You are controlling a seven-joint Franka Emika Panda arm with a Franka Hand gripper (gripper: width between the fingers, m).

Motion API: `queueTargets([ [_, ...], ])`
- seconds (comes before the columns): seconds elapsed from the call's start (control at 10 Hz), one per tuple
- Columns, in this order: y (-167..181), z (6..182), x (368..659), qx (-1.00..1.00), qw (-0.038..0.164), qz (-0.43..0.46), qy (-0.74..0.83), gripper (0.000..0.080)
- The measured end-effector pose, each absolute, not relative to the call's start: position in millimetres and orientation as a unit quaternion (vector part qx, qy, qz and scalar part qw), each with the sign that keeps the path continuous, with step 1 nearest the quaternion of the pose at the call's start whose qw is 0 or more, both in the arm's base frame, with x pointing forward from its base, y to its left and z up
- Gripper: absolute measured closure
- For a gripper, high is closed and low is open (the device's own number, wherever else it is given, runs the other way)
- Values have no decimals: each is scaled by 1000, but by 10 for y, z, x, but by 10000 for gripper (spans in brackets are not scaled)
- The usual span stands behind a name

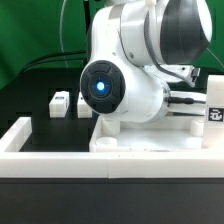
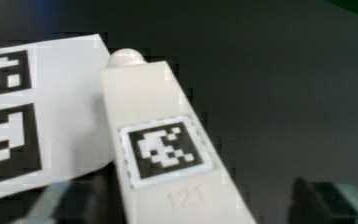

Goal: Assemble desk

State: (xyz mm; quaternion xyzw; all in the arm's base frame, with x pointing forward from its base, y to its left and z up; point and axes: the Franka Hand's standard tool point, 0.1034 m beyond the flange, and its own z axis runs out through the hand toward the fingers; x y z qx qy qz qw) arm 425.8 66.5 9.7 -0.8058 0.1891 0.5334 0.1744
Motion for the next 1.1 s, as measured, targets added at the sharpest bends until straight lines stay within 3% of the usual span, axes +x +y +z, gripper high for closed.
queueTargets([
  [0.1,665,98,4259,-806,174,533,189,512],
  [0.6,580,128,4314,-807,183,529,190,512],
  [0.7,537,221,4365,-804,191,532,184,512],
  [0.9,449,582,4580,-810,208,526,156,512],
  [1.1,484,705,4737,-817,211,516,146,512],
])
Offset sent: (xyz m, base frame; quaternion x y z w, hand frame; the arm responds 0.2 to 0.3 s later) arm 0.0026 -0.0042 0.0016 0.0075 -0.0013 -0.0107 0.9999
